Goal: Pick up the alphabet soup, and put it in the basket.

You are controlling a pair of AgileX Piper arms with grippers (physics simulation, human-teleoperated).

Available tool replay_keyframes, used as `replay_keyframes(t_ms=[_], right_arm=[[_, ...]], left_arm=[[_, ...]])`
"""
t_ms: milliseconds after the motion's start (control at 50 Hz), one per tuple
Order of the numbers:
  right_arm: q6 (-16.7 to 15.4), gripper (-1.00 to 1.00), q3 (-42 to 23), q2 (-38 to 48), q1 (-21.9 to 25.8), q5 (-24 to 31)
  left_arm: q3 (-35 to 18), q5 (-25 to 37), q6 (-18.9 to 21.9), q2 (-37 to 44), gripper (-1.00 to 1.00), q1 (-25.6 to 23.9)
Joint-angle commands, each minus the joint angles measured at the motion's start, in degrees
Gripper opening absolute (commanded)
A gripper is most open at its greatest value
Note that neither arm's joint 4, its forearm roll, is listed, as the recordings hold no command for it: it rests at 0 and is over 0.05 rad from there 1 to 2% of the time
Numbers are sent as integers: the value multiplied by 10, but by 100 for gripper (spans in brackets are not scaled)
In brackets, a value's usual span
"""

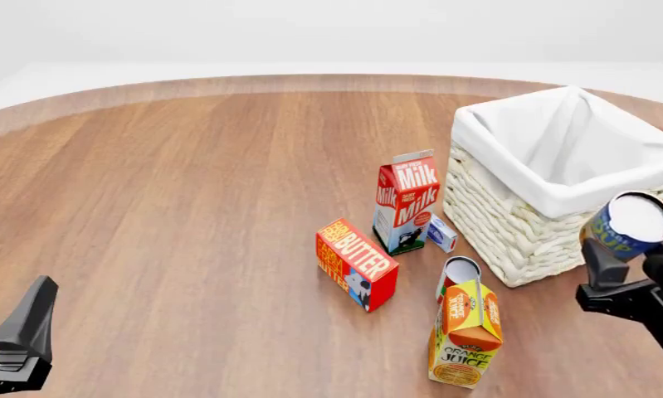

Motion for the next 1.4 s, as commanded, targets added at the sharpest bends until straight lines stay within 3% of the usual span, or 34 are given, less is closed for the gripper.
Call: replay_keyframes(t_ms=[20,620,1400], right_arm=[[-4,-100,-50,-67,0,68],[-34,-100,-137,-74,13,94],[-40,-100,-255,34,5,71]], left_arm=[[0,0,0,0,100,0],[0,0,0,0,100,0],[0,0,0,0,100,0]])
